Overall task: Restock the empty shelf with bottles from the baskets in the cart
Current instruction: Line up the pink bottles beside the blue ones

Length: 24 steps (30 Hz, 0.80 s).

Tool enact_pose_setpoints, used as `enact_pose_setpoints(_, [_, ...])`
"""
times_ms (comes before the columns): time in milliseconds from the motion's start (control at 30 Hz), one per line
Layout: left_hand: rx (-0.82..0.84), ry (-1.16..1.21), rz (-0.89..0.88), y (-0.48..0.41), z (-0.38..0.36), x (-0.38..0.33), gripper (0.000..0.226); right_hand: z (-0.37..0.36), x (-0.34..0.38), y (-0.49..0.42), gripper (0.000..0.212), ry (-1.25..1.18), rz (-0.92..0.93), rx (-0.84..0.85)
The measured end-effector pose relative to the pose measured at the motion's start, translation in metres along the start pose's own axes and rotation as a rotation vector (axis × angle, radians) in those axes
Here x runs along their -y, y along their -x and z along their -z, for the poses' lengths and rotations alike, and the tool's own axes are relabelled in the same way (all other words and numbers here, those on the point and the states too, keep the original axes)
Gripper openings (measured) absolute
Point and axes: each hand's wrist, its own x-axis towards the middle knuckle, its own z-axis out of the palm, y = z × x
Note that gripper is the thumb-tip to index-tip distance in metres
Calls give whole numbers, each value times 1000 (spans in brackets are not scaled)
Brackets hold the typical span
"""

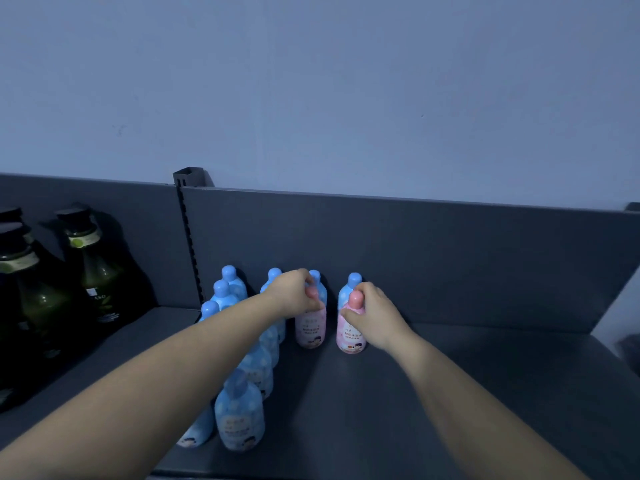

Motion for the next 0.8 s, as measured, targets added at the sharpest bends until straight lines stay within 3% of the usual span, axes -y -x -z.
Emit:
enact_pose_setpoints(100, [-58, -56, -52, 7, 14, -3, 53, 0, 8, 4, 54, 123, 63, -44])
enact_pose_setpoints(333, [-28, -382, -106, 50, 43, 4, 69, 1, 35, 12, 56, 380, 293, -145])
enact_pose_setpoints(433, [-15, -466, -44, 72, 51, 18, 76, -7, 52, 15, 51, 390, 386, -124])
enact_pose_setpoints(500, [-44, -482, 12, 89, 57, 28, 78, -13, 65, 15, 61, 392, 411, -62])
enact_pose_setpoints(800, [-263, -384, 276, 191, 71, 77, 77, -58, 129, 34, 73, 373, 573, 67])
